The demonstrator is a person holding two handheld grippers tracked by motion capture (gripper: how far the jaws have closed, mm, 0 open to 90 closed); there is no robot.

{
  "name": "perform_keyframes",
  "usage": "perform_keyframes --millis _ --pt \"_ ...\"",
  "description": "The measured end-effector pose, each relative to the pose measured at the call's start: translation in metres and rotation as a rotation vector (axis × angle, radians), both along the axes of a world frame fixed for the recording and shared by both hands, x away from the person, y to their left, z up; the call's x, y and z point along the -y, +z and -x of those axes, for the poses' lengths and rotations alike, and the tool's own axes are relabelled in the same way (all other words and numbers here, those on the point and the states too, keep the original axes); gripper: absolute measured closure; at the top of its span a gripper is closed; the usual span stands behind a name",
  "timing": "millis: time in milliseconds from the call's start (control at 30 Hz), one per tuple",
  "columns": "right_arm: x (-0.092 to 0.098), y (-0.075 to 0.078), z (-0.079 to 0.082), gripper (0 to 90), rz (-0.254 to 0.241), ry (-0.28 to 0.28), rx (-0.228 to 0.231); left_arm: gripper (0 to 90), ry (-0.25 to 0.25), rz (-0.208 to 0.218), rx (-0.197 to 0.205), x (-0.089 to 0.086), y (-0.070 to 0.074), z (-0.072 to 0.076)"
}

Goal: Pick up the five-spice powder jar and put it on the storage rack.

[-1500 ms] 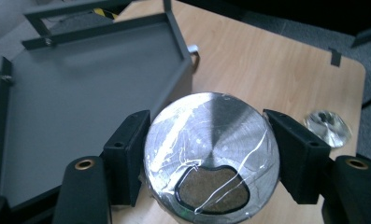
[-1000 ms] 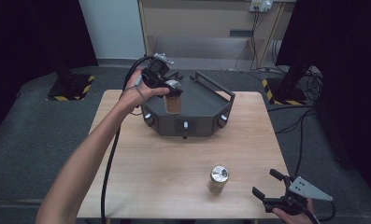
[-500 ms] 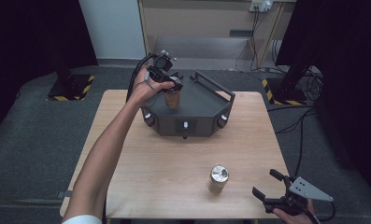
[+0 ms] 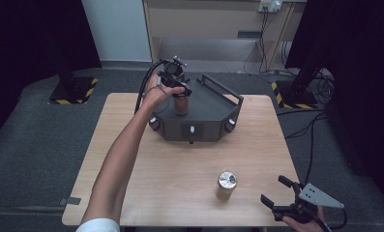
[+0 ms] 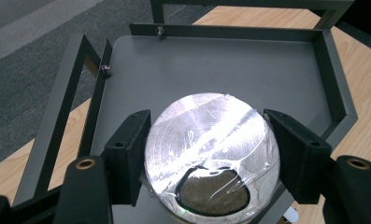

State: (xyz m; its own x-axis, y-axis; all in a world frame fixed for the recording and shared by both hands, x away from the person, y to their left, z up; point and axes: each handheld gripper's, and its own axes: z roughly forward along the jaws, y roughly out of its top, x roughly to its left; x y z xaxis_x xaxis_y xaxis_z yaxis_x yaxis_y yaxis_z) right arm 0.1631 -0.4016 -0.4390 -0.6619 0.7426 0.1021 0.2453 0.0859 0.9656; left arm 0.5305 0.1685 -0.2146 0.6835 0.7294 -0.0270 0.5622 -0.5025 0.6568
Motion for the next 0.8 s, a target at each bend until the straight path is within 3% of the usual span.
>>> perform_keyframes --millis 700,800 --pt "-0.0003 0.0001 0.0001 2.5 0.002 0.0 -0.001 32.8 0.02 0.021 0.003 -0.0056 -0.0074 0.0005" --pt "-0.0003 0.0001 0.0 2.5 0.001 0.0 -0.001 17.1 0.033 0.039 0.013 -0.0068 -0.0064 0.0032"
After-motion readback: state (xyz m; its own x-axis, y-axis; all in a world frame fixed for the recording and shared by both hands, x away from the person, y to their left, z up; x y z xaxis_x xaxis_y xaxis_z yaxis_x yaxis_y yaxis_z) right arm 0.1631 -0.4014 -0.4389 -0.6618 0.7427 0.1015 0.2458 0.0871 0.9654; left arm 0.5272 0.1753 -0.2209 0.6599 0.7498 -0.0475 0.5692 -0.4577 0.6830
